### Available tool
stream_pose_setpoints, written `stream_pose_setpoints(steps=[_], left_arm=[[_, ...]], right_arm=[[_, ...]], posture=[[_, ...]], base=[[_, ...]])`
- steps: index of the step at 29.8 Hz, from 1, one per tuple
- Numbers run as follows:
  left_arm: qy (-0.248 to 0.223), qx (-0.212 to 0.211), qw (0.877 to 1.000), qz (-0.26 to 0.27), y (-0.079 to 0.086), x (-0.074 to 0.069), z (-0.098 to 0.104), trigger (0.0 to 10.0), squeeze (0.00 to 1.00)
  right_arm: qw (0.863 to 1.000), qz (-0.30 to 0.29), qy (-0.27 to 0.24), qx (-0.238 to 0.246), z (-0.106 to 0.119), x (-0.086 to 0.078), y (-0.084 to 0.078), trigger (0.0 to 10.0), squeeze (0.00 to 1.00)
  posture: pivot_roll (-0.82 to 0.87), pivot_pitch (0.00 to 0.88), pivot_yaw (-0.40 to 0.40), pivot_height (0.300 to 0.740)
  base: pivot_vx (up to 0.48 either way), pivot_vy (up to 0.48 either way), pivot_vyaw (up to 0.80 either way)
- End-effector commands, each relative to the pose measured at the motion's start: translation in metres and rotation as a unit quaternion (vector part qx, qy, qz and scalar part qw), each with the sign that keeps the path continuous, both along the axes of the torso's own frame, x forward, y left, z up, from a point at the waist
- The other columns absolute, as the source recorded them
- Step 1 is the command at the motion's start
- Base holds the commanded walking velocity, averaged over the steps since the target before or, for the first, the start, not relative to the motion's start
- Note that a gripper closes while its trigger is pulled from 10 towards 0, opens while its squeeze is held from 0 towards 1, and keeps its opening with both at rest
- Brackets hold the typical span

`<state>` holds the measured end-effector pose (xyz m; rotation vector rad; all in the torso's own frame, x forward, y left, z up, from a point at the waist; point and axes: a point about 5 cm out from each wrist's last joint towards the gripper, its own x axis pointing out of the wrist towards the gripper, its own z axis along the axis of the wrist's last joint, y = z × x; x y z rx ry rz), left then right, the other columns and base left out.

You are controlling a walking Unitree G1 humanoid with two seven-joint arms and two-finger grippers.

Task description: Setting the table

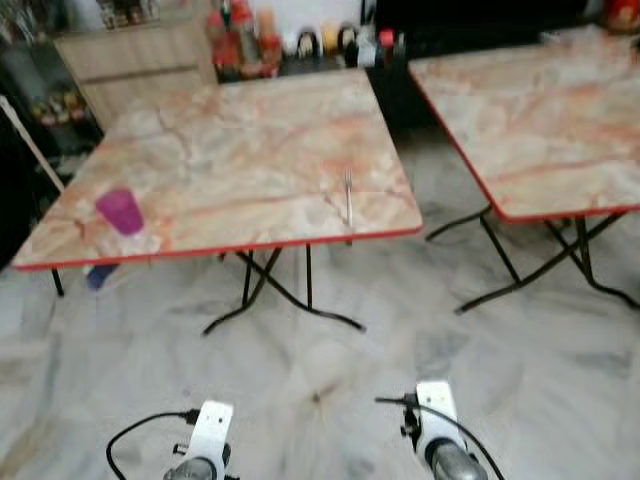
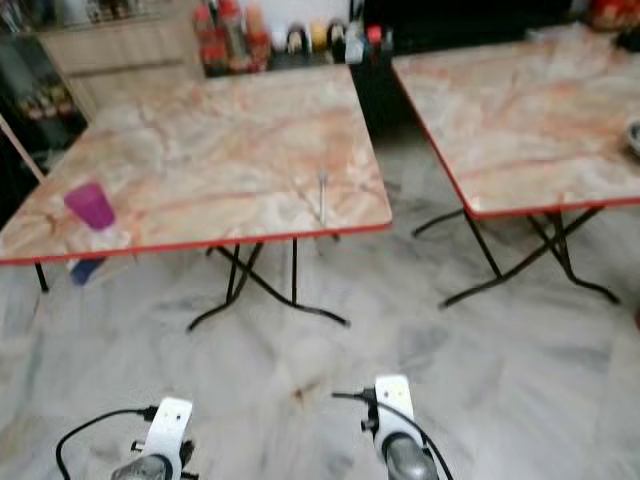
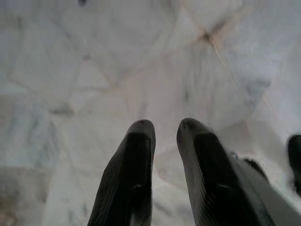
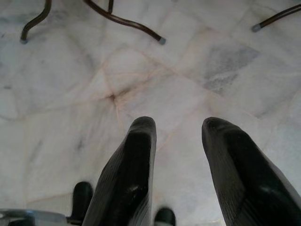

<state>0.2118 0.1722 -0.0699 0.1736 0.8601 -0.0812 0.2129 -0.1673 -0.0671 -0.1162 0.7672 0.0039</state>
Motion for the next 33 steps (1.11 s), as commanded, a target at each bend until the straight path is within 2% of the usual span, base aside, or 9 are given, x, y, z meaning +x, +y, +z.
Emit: stream_pose_setpoints(steps=[1, 5, 14, 18, 22, 25, 27, 29, 33], left_arm=[[0.005, -0.004, 1.0, 0.0, -0.005, -0.002, -0.002, 10.0, 0.0], [0.005, -0.005, 1.0, 0.001, -0.005, -0.002, -0.002, 10.0, 0.0], [0.007, -0.009, 1.0, 0.002, -0.008, -0.003, -0.002, 10.0, 0.0], [0.008, -0.011, 1.0, 0.0, -0.012, -0.003, -0.003, 10.0, 0.0], [0.009, -0.01, 1.0, -0.001, -0.012, -0.004, -0.004, 10.0, 0.0], [0.007, -0.012, 1.0, -0.004, -0.012, -0.005, -0.004, 10.0, 0.0], [0.007, -0.012, 1.0, -0.005, -0.012, -0.005, -0.004, 10.0, 0.0], [0.009, -0.011, 1.0, -0.007, -0.013, -0.006, -0.004, 10.0, 0.0], [0.01, -0.011, 1.0, -0.008, -0.012, -0.006, -0.005, 10.0, 0.0]], right_arm=[[1.0, 0.007, -0.002, -0.014, 0.0, -0.002, -0.005, 10.0, 0.0], [1.0, 0.004, -0.002, -0.011, 0.0, -0.002, -0.005, 10.0, 0.0], [1.0, -0.012, -0.002, -0.001, 0.001, -0.001, -0.009, 10.0, 0.0], [0.999, 0.01, -0.036, -0.008, 0.01, 0.013, -0.005, 10.0, 0.0], [0.996, 0.047, -0.077, -0.003, 0.02, 0.025, 0.007, 10.0, 0.0], [0.989, 0.07, -0.133, 0.005, 0.035, 0.041, 0.016, 10.0, 0.0], [0.983, 0.091, -0.16, -0.017, 0.042, 0.047, 0.019, 10.0, 0.0], [0.97, 0.135, -0.198, -0.04, 0.051, 0.053, 0.027, 10.0, 0.0], [0.958, 0.148, -0.245, -0.025, 0.065, 0.062, 0.038, 10.0, 0.0]], posture=[[-0.05, 0.0, 0.087, 0.74], [-0.05, 0.0, 0.083, 0.74], [-0.06, 0.0, 0.067, 0.74], [-0.06, 0.0, 0.057, 0.74], [-0.06, 0.0, 0.055, 0.74], [-0.07, 0.0, 0.054, 0.74], [-0.08, 0.0, 0.056, 0.74], [-0.08, 0.0, 0.056, 0.74], [-0.08, 0.0, 0.056, 0.74]], base=[[0.368, 0.0, 0.59], [0.366, 0.0, 0.51], [0.363, 0.0, 0.0], [0.355, 0.0, 0.0], [0.25, 0.0, 0.0], [0.0, 0.0, 0.0], [0.0, 0.0, 0.0], [0.0, 0.0, 0.0], [0.0, 0.0, 0.0]])
